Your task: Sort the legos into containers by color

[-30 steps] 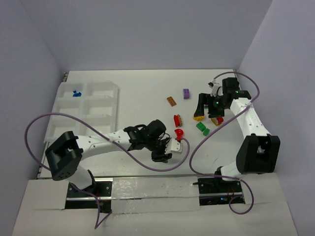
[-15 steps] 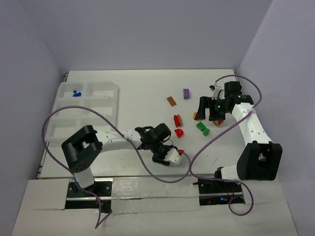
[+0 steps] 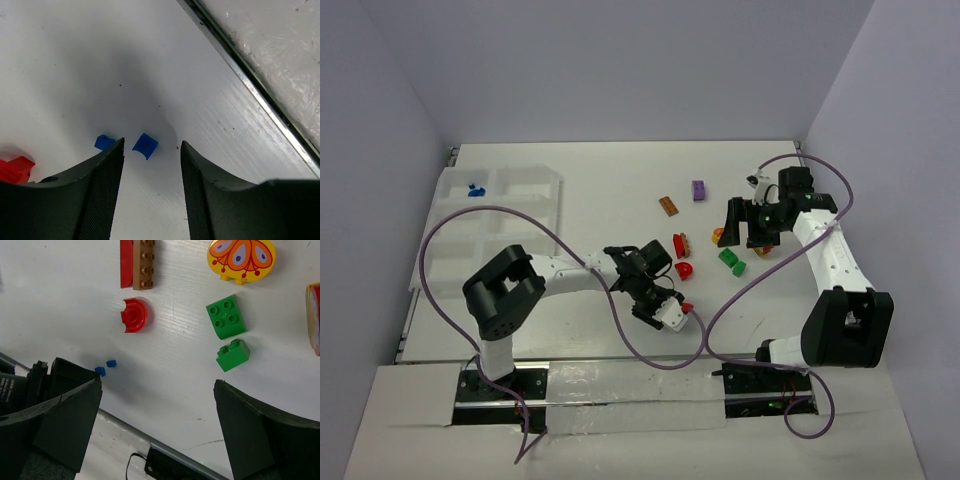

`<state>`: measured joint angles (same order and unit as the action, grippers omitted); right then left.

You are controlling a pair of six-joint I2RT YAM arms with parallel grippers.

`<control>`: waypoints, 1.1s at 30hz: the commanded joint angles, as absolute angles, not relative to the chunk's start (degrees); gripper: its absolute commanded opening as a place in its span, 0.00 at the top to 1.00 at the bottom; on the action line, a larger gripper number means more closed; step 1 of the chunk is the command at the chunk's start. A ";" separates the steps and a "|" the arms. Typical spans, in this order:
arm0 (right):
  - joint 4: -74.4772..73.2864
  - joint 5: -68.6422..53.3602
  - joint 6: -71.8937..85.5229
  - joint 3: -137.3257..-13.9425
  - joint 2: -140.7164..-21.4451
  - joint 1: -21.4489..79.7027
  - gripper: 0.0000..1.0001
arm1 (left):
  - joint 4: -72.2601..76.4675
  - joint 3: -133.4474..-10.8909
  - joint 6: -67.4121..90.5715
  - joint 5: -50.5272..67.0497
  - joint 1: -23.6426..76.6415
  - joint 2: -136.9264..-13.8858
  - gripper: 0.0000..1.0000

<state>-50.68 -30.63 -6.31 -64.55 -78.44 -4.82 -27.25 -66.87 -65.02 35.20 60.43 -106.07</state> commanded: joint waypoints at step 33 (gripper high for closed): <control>-55.92 -34.91 -11.69 -69.76 -80.95 -8.88 0.00 | -38.50 -71.35 -71.84 36.47 57.01 -111.79 0.85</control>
<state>-55.18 -33.83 -10.61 -66.81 -80.62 -8.32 -35.43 -71.35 -72.16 37.76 58.36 -111.61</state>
